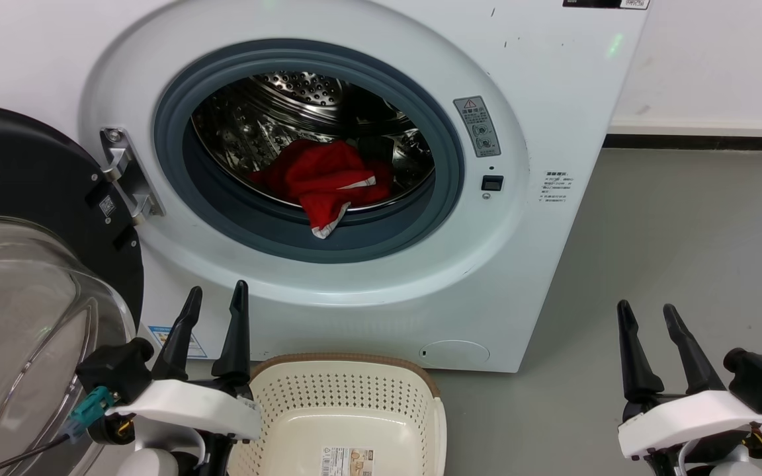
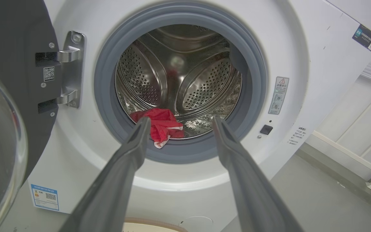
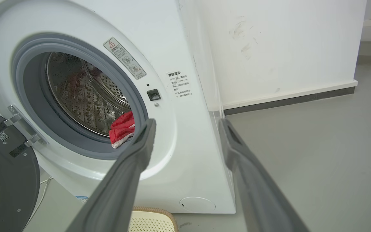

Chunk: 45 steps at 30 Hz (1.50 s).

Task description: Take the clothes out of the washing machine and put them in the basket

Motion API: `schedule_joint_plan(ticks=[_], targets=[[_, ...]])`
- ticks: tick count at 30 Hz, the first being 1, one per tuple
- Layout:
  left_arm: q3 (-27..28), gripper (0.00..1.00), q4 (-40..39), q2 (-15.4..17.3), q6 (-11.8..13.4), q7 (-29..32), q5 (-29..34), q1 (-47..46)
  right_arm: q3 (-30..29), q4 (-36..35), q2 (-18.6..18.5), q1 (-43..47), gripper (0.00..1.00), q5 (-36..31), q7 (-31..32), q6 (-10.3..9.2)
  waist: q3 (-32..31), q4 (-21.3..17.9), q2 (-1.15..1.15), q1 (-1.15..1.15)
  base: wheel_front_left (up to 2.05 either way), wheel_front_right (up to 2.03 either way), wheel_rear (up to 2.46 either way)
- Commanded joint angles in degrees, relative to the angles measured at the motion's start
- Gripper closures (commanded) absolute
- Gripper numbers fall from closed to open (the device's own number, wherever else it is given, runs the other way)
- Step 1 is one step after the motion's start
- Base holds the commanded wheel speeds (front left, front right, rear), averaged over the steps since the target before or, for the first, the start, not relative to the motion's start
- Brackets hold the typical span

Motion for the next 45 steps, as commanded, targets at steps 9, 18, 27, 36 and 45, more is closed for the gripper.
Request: schedule_joint_plan(ticks=[9, 18, 27, 36, 45], targets=[[-1.10, 0.00, 0.12, 0.80, 0.47, -1.67, 6.79, -1.39, -0.40, 0.09, -0.04, 0.13, 0.00, -6.61, -0.87, 0.01, 0.11, 0.11, 0.00, 0.00, 0.00, 0.00, 0.00], [-2.15, 0.00, 0.97, 1.35, 1.40, -2.97, 12.52, -1.81, -0.52, 0.73, -0.03, 0.31, 0.00, -11.89, -1.12, 0.00, 0.25, 0.15, 0.00, 0.00, 0.00, 0.00, 0.00], [-2.68, 0.00, 1.79, 1.62, 2.06, -4.08, 16.58, -1.95, -0.32, 1.41, -0.02, 0.64, 0.00, -16.27, -1.70, 0.00, 0.36, 0.33, 0.00, 0.00, 0.00, 0.00, 0.00], [-2.27, 0.00, 2.68, 1.12, 2.52, -5.19, 20.28, -1.74, -0.16, 1.71, -0.01, 0.62, 0.00, -20.90, -2.50, 0.00, 0.35, 0.43, 0.00, 0.00, 0.00, 0.00, 0.00], [-1.78, 0.00, 3.28, 0.72, 2.29, -6.18, 23.42, -1.98, -0.14, 1.97, 0.00, 0.80, 0.00, -23.53, -3.32, -0.01, 0.43, 0.61, 0.00, 0.00, 0.00, 0.00, 0.00]])
